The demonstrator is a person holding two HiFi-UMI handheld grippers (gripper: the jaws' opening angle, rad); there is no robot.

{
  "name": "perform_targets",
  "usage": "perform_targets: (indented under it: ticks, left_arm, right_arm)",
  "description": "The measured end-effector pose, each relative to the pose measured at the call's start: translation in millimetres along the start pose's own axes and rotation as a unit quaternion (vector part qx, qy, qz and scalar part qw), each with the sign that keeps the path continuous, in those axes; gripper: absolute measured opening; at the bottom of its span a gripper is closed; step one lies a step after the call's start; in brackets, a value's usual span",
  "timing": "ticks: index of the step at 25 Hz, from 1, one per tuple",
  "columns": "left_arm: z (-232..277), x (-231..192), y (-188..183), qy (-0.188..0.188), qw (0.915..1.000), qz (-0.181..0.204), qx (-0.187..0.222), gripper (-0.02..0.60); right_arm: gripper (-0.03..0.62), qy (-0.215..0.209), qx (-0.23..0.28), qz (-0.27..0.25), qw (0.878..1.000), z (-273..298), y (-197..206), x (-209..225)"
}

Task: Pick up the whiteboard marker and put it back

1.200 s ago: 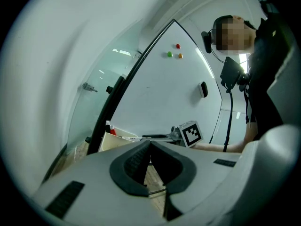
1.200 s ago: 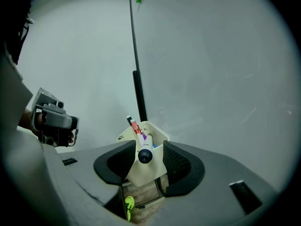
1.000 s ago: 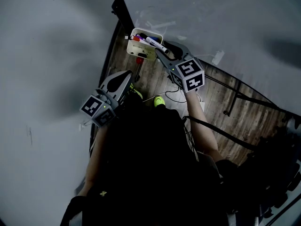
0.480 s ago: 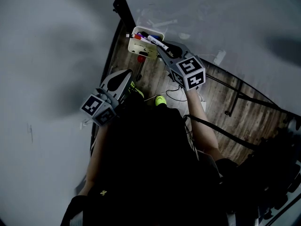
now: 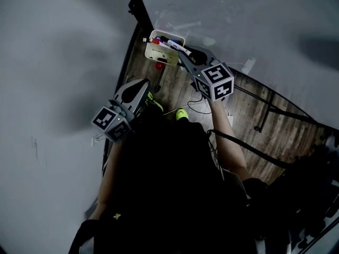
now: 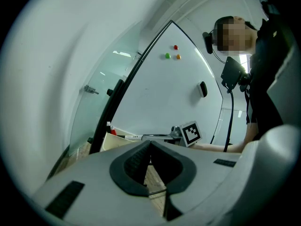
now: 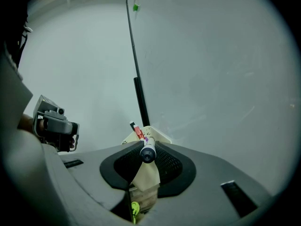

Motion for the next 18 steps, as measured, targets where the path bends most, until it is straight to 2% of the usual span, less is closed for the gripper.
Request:
perform_targets:
  ticks: [18]
  left_arm:
    - [6.1,16.0,-2.5,0.011,0.9996,0.023,0.011,0.014]
  right_arm:
    - [0.069,-0.006,0.042,-0.022,0.999,-33.4,-36.9,-11.8]
Point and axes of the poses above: the fingertips, and each gripper's own axes: z forward along the fingers, x to its right, y out of its underside, the point moved 4 cm from there along -z, backward along the fingers, and after that the axes turned 14 degrees about y, right-handed, at the moved point
